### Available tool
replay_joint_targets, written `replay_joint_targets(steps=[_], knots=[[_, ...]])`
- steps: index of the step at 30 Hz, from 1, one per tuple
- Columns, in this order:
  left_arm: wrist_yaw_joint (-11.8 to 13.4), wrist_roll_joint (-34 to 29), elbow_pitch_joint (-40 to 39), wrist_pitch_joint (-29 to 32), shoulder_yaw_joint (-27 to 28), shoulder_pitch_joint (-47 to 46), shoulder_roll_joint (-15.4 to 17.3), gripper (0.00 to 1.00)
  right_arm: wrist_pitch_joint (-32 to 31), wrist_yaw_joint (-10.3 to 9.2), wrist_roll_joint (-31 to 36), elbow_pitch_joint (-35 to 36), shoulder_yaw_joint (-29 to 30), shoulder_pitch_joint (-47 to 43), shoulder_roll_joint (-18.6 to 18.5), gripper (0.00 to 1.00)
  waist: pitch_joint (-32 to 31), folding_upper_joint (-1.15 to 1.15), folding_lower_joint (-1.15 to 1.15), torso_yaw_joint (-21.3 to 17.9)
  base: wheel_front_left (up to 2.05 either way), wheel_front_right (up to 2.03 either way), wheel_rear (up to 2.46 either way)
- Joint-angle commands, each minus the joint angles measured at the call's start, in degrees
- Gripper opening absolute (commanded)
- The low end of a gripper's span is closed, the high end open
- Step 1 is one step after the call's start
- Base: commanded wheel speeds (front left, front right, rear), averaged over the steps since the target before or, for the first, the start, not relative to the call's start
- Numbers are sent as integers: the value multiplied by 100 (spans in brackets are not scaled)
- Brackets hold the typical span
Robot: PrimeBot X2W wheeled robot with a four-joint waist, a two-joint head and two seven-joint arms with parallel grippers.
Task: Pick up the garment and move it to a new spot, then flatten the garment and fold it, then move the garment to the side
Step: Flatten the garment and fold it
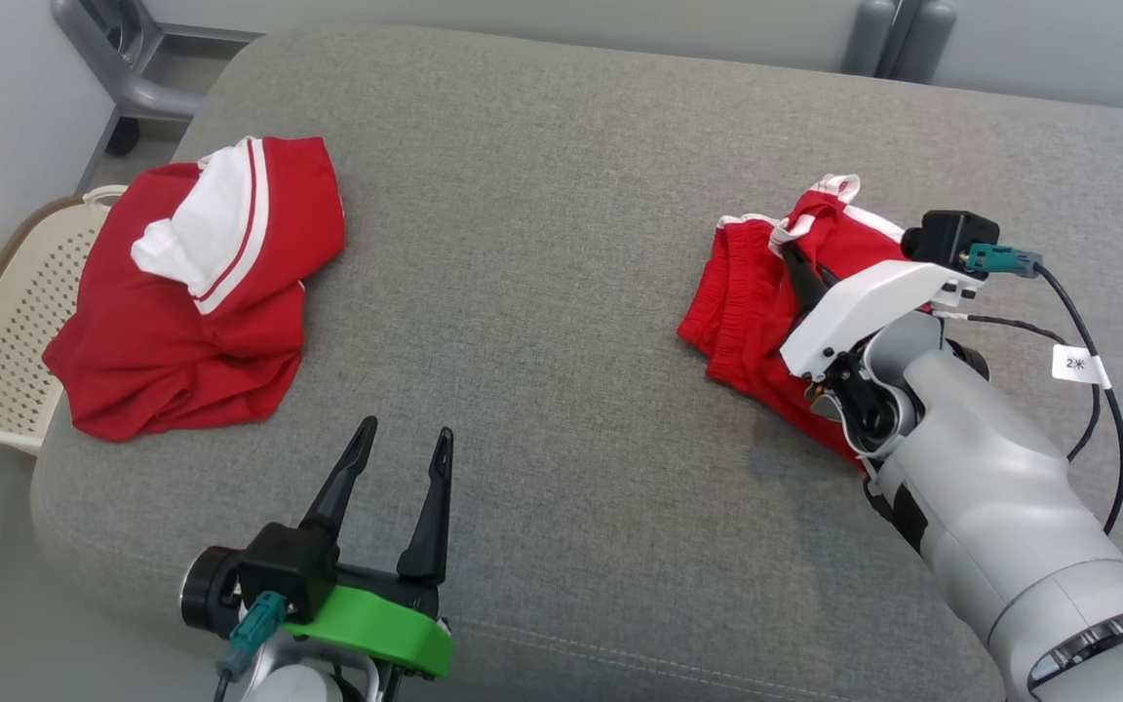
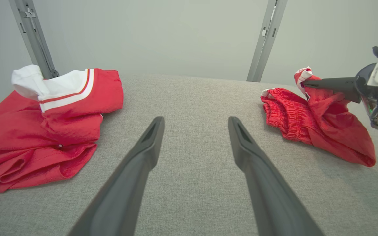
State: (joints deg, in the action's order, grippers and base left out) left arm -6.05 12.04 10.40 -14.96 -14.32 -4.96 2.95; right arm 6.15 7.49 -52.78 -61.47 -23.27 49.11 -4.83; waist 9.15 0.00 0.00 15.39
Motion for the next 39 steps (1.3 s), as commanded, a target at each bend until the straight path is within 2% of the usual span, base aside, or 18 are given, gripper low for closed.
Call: replay_joint_targets(steps=[1,2,3,5,6,11,15,20,24,28,36,38,39], knots=[[41,61,11,-22,-17,-113,-6,100,61,0,-4,-63,-24,88,24,0,68,0,0,72,0,0,0],[53,65,12,-22,-30,-116,-5,100,88,0,-20,-105,-43,110,37,0,80,0,0,81,0,0,0],[56,64,16,-22,-38,-126,-5,100,99,0,-35,-138,-66,129,48,8,88,0,0,83,0,0,0],[67,77,23,-22,-42,-144,-6,100,129,0,-34,-169,-142,156,68,52,92,0,0,72,0,0,0],[82,81,27,-22,-38,-145,-6,100,165,0,-25,-153,-185,163,76,100,88,0,0,58,0,0,0],[88,16,41,-22,35,-97,-6,100,314,0,-93,103,-391,78,40,100,5,0,0,-83,0,0,0],[69,-29,23,-22,71,-28,-6,100,508,0,-187,566,-573,-116,-170,100,-61,0,0,-207,0,0,0],[50,-77,-6,-22,123,64,-6,100,741,0,-332,1206,-660,-429,-616,100,-117,0,0,-345,0,0,0],[34,-113,-27,-22,188,96,-5,100,859,0,-242,1461,-599,-693,-978,100,-158,0,0,-435,0,0,0],[17,-133,-52,-22,245,129,-5,100,907,0,-118,1482,-407,-926,-1288,100,-169,0,0,-489,0,0,0],[-2,-165,-95,-22,311,154,-4,100,913,0,665,1233,-263,-1071,-1337,100,-112,0,0,-521,0,0,0],[-12,-167,-99,-22,318,133,-4,100,914,0,868,1146,-224,-1060,-1248,48,-85,0,0,-513,0,0,0],[-18,-168,-99,-22,317,119,-4,100,914,0,956,1095,-207,-1050,-1204,4,-73,0,0,-505,0,0,0]])
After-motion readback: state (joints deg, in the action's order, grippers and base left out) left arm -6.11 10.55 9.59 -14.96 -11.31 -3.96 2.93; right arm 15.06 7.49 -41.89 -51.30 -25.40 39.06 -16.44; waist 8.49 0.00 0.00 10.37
